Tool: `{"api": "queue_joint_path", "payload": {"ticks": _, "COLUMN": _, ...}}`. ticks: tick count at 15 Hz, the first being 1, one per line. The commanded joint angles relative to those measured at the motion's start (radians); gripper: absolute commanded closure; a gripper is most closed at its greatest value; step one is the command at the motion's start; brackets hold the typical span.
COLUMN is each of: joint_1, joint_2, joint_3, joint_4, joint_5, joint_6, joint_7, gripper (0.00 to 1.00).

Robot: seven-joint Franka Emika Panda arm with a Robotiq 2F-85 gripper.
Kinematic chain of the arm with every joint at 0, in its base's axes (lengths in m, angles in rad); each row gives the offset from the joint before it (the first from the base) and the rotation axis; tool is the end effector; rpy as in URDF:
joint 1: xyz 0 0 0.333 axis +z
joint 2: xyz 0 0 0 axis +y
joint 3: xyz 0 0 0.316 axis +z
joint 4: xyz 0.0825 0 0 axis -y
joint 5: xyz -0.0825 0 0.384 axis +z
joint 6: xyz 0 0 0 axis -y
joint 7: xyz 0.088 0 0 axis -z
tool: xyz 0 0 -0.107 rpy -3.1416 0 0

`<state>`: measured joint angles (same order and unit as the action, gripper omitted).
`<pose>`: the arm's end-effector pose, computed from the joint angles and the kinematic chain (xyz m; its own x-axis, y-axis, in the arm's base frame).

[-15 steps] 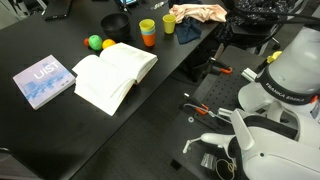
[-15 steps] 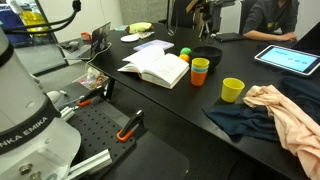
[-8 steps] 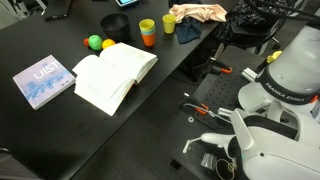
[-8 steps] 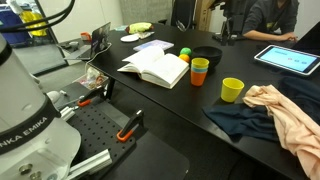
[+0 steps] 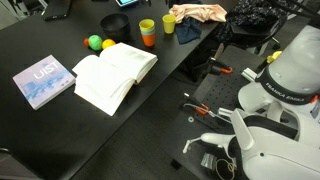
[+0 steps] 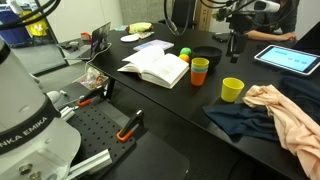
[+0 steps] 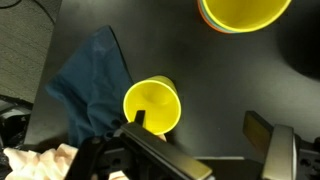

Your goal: Stack the cups together

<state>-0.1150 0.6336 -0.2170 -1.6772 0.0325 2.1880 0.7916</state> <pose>0.6368 -0.2029 0.2321 0.4446 -0.8957 -0.0025 -0.8855 -0.4400 0.1496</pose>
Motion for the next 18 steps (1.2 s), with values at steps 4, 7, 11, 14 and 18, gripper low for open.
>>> {"api": "queue_joint_path", "payload": {"ticks": 4, "joint_1": 0.003, "joint_2": -0.152, "joint_3": -0.033, "joint_4": -0.278, "joint_5": 0.008, "joint_6": 0.088, "joint_7": 0.008, "gripper": 0.0}}
{"api": "queue_joint_path", "payload": {"ticks": 7, "joint_1": 0.015, "joint_2": -0.15, "joint_3": -0.054, "joint_4": -0.315, "joint_5": -0.01, "joint_6": 0.098, "joint_7": 0.053, "gripper": 0.0}}
{"api": "queue_joint_path", "payload": {"ticks": 11, "joint_1": 0.034, "joint_2": -0.122, "joint_3": -0.078, "joint_4": -0.335, "joint_5": -0.04, "joint_6": 0.139, "joint_7": 0.146, "gripper": 0.0}}
{"api": "queue_joint_path", "payload": {"ticks": 14, "joint_1": 0.045, "joint_2": -0.113, "joint_3": -0.093, "joint_4": -0.343, "joint_5": -0.064, "joint_6": 0.179, "joint_7": 0.214, "gripper": 0.0}}
{"api": "queue_joint_path", "payload": {"ticks": 18, "joint_1": 0.052, "joint_2": -0.097, "joint_3": -0.104, "joint_4": -0.342, "joint_5": -0.089, "joint_6": 0.203, "joint_7": 0.287, "gripper": 0.0}}
